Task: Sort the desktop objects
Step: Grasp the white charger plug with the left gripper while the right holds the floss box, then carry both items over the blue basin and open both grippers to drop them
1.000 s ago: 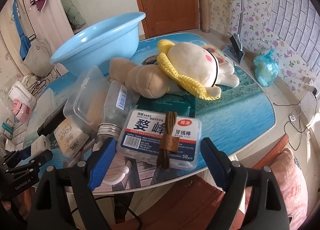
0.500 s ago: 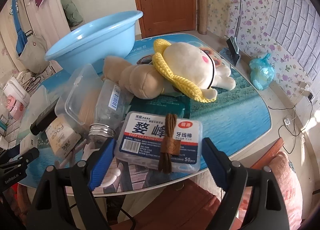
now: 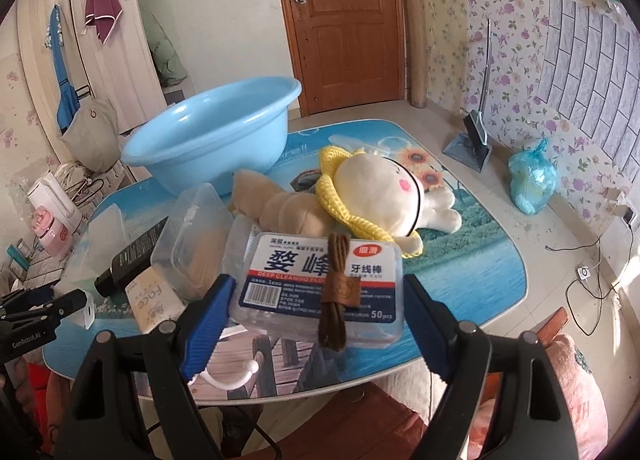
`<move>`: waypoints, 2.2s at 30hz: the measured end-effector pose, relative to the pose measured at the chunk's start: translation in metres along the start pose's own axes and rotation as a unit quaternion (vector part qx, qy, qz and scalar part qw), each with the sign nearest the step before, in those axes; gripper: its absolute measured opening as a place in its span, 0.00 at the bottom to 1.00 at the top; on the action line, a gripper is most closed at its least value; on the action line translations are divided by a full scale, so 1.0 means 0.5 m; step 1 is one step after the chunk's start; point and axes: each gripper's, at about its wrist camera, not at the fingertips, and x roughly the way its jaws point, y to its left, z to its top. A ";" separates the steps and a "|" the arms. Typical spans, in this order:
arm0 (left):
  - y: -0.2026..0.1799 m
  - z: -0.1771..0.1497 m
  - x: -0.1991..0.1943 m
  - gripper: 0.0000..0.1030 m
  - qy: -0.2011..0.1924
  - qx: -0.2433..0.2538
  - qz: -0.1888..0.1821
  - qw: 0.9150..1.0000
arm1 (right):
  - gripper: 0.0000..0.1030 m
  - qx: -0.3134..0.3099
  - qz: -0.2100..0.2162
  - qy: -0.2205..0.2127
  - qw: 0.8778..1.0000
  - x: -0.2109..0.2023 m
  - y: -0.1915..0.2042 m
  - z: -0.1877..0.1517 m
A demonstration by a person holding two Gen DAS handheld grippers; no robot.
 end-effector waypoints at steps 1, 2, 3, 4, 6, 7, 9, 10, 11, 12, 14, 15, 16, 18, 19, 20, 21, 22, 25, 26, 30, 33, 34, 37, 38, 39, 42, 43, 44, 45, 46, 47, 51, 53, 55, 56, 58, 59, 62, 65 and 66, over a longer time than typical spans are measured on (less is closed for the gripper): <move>0.001 0.004 -0.001 0.36 -0.004 0.001 0.002 1.000 | 0.81 -0.002 0.001 0.001 1.000 0.001 0.002 0.000; 0.003 0.006 0.001 0.36 -0.003 0.000 0.001 1.000 | 0.81 -0.003 0.004 0.005 1.000 0.006 0.004 -0.001; 0.005 0.007 0.008 0.36 0.003 -0.002 0.000 1.000 | 0.81 -0.003 0.006 0.011 1.000 0.012 0.006 -0.002; 0.006 0.006 0.013 0.36 0.009 -0.002 0.001 1.000 | 0.81 -0.002 0.008 0.017 1.000 0.015 0.004 -0.006; 0.012 0.000 0.015 0.40 0.009 -0.004 -0.003 1.000 | 0.81 0.001 0.010 0.025 1.000 0.021 0.002 -0.010; 0.011 -0.001 0.014 0.46 0.011 -0.003 -0.001 1.000 | 0.81 0.002 0.010 0.028 1.000 0.023 0.001 -0.011; 0.018 -0.004 0.012 0.64 0.012 -0.006 -0.005 1.000 | 0.81 0.004 0.010 0.030 0.999 0.023 0.000 -0.014; 0.019 -0.007 0.011 0.74 0.012 -0.009 -0.010 1.000 | 0.81 0.006 0.012 0.031 0.999 0.024 -0.001 -0.013; 0.020 -0.011 0.010 0.76 0.013 -0.010 -0.016 1.000 | 0.81 0.007 0.012 0.030 0.999 0.022 -0.002 -0.014; 0.015 -0.015 0.009 0.78 0.014 -0.004 -0.025 1.000 | 0.81 0.006 0.012 0.030 0.999 0.021 -0.002 -0.014; 0.004 -0.019 0.013 0.79 0.016 0.010 -0.026 0.999 | 0.81 0.004 0.012 0.029 0.999 0.022 0.001 -0.014; -0.003 -0.020 0.017 0.81 0.017 0.018 -0.025 0.999 | 0.81 0.004 0.013 0.030 0.999 0.022 0.002 -0.014; -0.007 -0.021 0.025 0.81 0.019 0.021 -0.029 0.999 | 0.81 0.003 0.012 0.030 0.999 0.023 0.002 -0.014; -0.007 -0.021 0.039 0.81 0.020 0.023 -0.040 0.999 | 0.81 0.005 0.010 0.027 1.000 0.021 0.002 -0.015; -0.005 -0.023 0.053 0.81 0.024 0.025 -0.037 0.999 | 0.81 0.009 0.011 0.021 1.000 0.016 0.000 -0.014; -0.006 -0.025 0.062 0.81 0.028 0.026 -0.030 0.999 | 0.81 0.011 0.013 0.015 1.000 0.011 -0.001 -0.013; -0.008 -0.027 0.063 0.78 0.018 0.037 -0.014 0.999 | 0.81 0.010 0.014 0.010 1.000 0.006 0.000 -0.010; -0.008 -0.027 0.062 0.69 0.011 0.042 -0.019 0.999 | 0.81 0.007 0.012 0.007 1.000 0.002 0.000 -0.008; 0.001 -0.018 0.055 0.61 0.005 0.028 -0.042 0.999 | 0.81 0.008 0.016 0.004 1.000 -0.002 0.002 -0.004; 0.006 -0.017 0.051 0.61 0.001 0.023 -0.049 0.999 | 0.81 0.009 0.019 0.002 1.000 -0.003 0.003 -0.003; 0.014 -0.001 0.021 0.61 -0.022 0.023 -0.045 0.998 | 0.81 -0.001 0.038 -0.013 0.999 -0.020 0.016 0.008; 0.019 0.027 -0.007 0.61 -0.040 0.020 -0.050 0.998 | 0.81 -0.017 0.049 -0.026 0.998 -0.035 0.036 0.026; 0.019 0.037 -0.013 0.61 -0.044 0.021 -0.050 0.998 | 0.81 -0.021 0.052 -0.030 0.998 -0.040 0.043 0.034; 0.019 0.073 -0.032 0.61 -0.059 0.013 -0.065 0.996 | 0.81 -0.028 0.067 -0.039 0.997 -0.044 0.059 0.059; 0.020 0.088 -0.039 0.61 -0.066 0.010 -0.071 0.995 | 0.81 -0.029 0.070 -0.041 0.996 -0.043 0.063 0.068; 0.016 0.093 -0.048 0.61 -0.074 0.011 -0.074 0.994 | 0.81 -0.033 0.074 -0.043 0.996 -0.042 0.069 0.078; 0.009 0.129 -0.057 0.61 -0.092 0.016 -0.080 0.992 | 0.81 -0.045 0.083 -0.049 0.994 -0.032 0.089 0.107; 0.007 0.149 -0.054 0.61 -0.096 0.016 -0.084 0.992 | 0.81 -0.048 0.086 -0.051 0.994 -0.026 0.096 0.119; 0.003 0.163 -0.050 0.61 -0.099 0.017 -0.087 0.991 | 0.81 -0.052 0.089 -0.053 0.993 -0.021 0.102 0.131; -0.002 0.178 -0.044 0.61 -0.102 0.019 -0.087 0.991 | 0.81 -0.056 0.092 -0.054 0.993 -0.014 0.108 0.141; -0.006 0.190 -0.038 0.61 -0.104 0.021 -0.087 0.991 | 0.81 -0.060 0.095 -0.055 0.992 -0.007 0.114 0.153; -0.011 0.206 -0.028 0.61 -0.105 0.025 -0.087 0.990 | 0.81 -0.065 0.098 -0.055 0.992 0.002 0.119 0.163; -0.034 0.262 0.015 0.61 -0.097 0.032 -0.096 0.990 | 0.81 -0.078 0.108 -0.045 0.990 0.041 0.134 0.201; -0.051 0.289 0.041 0.61 -0.096 0.045 -0.097 0.990 | 0.81 -0.090 0.109 -0.042 0.989 0.060 0.143 0.221; -0.062 0.309 0.065 0.61 -0.091 0.052 -0.097 0.990 | 0.81 -0.104 0.110 -0.039 0.988 0.078 0.153 0.235; -0.065 0.313 0.072 0.61 -0.090 0.053 -0.099 0.990 | 0.81 -0.108 0.111 -0.036 0.987 0.088 0.154 0.240; -0.069 0.328 0.096 0.61 -0.083 0.054 -0.104 0.990 | 0.81 -0.110 0.112 -0.029 0.987 0.108 0.156 0.250; -0.070 0.332 0.104 0.61 -0.081 0.054 -0.105 0.990 | 0.81 -0.108 0.112 -0.026 0.987 0.117 0.156 0.254; -0.072 0.337 0.121 0.62 -0.077 0.060 -0.110 0.989 | 0.81 -0.110 0.114 -0.018 0.987 0.138 0.157 0.259; -0.067 0.336 0.119 0.73 -0.082 0.055 -0.112 0.989 | 0.81 -0.109 0.116 -0.008 0.987 0.153 0.162 0.258; -0.064 0.335 0.117 0.74 -0.084 0.053 -0.112 0.989 | 0.82 -0.105 0.116 -0.004 0.988 0.158 0.162 0.257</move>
